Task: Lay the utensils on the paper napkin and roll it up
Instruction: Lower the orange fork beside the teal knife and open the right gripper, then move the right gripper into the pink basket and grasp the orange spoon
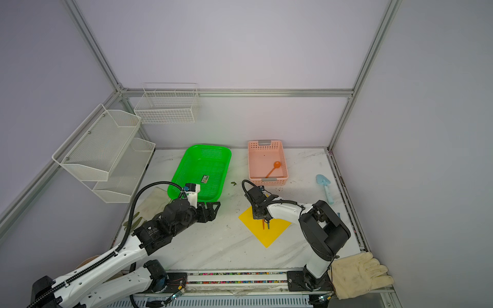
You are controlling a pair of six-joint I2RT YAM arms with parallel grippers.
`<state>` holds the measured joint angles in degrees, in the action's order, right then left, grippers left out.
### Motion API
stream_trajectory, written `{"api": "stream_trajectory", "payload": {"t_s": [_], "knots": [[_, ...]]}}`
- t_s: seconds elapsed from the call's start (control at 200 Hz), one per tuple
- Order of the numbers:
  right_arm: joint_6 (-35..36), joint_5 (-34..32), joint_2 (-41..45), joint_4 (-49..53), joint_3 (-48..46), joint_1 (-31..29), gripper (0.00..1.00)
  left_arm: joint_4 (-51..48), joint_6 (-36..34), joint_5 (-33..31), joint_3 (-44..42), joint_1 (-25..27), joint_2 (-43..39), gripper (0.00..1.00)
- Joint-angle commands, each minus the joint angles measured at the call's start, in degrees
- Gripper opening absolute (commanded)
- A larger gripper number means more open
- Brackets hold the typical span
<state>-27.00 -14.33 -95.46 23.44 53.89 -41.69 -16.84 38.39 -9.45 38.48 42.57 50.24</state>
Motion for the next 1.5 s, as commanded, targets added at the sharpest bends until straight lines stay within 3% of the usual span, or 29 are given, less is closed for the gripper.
{"api": "stream_trajectory", "payload": {"t_s": [0.0,0.17,0.4,0.695,0.935,1.025,1.155,1.495], "knots": [[0.03,-1.03,5.24,4.48,3.54,-0.54,0.31,1.44,-0.55,-1.04,-0.73,0.41,-0.89,0.86],[1.91,-1.55,10.15,8.62,13.12,0.18,0.34,0.78,-1.29,-1.44,0.14,0.41,-1.08,0.86],[4.2,4.01,4.25,7.59,28.79,9.93,0.37,0.11,-1.41,-1.28,1.14,0.41,-0.87,0.86],[-0.09,10.27,-14.13,8.89,47.15,17.59,0.42,-0.8,-1.69,-2.29,0.97,0.4,-0.84,0.86],[-3.12,12.26,-29.39,12.29,59.98,21.75,0.44,-0.83,-1.88,-2.26,0.8,0.46,-0.67,0.86],[-3.14,10.18,-34.55,15.76,65.63,22.77,0.42,-0.82,-1.72,-2.39,0.55,0.41,-0.96,0.86],[-3.03,7.02,-38.66,18.59,70.32,23.13,0.4,-0.68,-1.53,-2.65,-0.16,0.41,-1.79,0.86],[-5.46,6.4,-47.04,21.9,76.03,24.05,0.38,-0.73,-1.55,-3.35,-1.19,0.41,-3.39,0.86]]}}
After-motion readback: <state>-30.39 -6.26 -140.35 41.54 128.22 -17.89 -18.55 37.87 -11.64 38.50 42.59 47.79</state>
